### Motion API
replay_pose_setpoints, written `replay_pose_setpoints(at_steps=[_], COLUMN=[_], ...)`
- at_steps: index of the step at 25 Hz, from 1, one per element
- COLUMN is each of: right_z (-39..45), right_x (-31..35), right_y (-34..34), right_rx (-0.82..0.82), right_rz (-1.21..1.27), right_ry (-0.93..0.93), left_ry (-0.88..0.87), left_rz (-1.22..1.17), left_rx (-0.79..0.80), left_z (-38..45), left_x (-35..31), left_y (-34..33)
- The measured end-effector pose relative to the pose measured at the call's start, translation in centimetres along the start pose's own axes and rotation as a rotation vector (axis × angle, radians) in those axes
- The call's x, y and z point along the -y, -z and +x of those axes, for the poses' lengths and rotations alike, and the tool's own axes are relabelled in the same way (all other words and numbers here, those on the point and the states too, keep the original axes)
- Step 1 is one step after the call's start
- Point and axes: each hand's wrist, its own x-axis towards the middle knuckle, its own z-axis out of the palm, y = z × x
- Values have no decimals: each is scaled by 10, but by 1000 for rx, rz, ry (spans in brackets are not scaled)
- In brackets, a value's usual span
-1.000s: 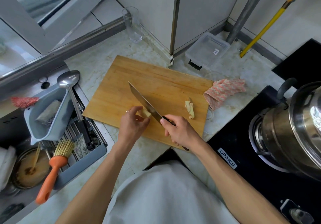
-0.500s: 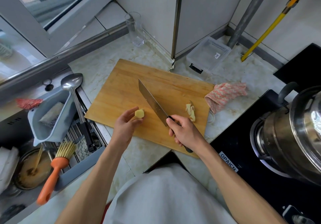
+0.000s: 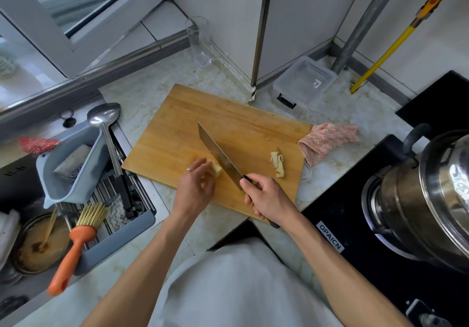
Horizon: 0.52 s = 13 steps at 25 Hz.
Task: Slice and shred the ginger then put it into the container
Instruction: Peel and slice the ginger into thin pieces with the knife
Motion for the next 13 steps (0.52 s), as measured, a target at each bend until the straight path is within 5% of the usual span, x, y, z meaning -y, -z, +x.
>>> replay_pose_setpoints(at_steps=[5,13], right_z=[-4,-14], right_x=[3,19], right_y=[-2,1], right_rx=[-27,14], right_rz=[-164,-345], right_ry=[77,149], left_ry=[156,64], left_rz=[-139,47], left_rx=[-141,-123], left_z=[3,-3], left_x=[-7,2], left_y=[-7,-24])
